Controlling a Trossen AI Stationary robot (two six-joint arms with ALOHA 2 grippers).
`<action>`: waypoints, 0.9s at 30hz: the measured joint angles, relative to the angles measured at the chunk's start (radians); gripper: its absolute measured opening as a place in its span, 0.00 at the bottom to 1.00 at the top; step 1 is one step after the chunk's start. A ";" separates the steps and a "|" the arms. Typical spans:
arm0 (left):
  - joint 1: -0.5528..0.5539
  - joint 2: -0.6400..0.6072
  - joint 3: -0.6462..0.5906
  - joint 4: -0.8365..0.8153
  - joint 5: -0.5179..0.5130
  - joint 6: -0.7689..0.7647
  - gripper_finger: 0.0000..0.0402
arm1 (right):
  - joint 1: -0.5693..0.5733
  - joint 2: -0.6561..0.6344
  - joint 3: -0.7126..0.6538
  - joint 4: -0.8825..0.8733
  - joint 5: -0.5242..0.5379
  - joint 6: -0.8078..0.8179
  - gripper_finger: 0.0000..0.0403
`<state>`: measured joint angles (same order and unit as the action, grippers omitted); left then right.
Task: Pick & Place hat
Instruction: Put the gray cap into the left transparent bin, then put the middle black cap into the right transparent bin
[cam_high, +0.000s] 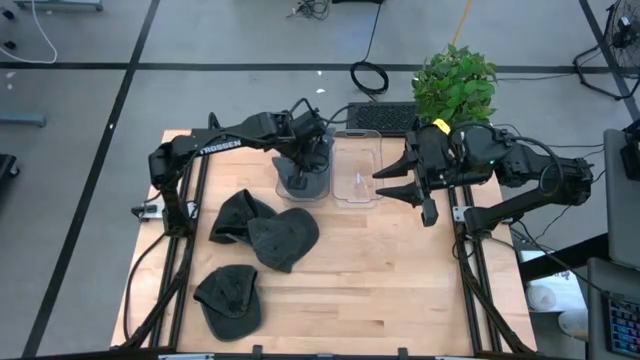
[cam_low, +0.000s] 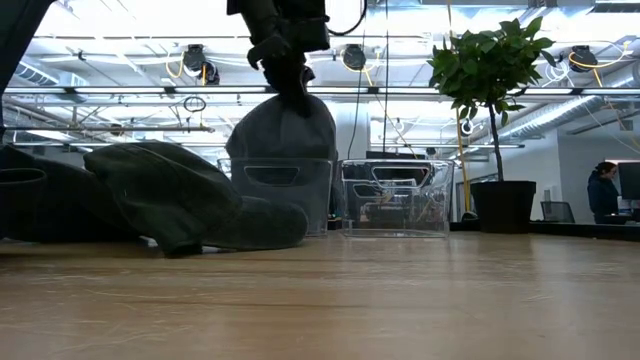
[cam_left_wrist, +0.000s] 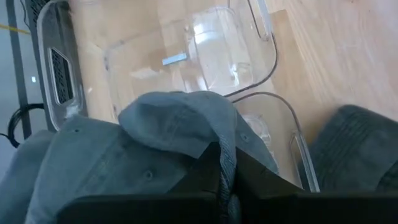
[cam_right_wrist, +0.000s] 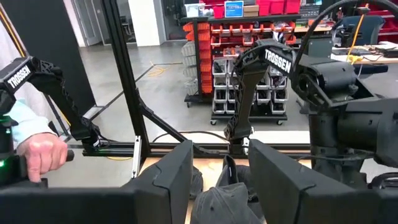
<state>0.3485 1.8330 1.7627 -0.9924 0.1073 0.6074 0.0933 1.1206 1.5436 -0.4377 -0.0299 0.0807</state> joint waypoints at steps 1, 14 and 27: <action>0.000 0.000 0.000 0.001 -0.002 0.006 0.03 | 0.000 0.000 0.000 0.000 0.000 0.000 0.36; 0.024 -0.086 -0.001 0.013 -0.048 -0.052 0.11 | 0.000 0.000 0.000 0.015 0.002 -0.018 0.35; 0.037 -0.137 -0.001 0.018 -0.070 -0.157 0.53 | 0.000 0.000 0.000 0.031 0.002 -0.041 0.35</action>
<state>0.3859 1.6961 1.7621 -0.9745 0.0370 0.4508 0.0933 1.1206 1.5436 -0.4068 -0.0284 0.0399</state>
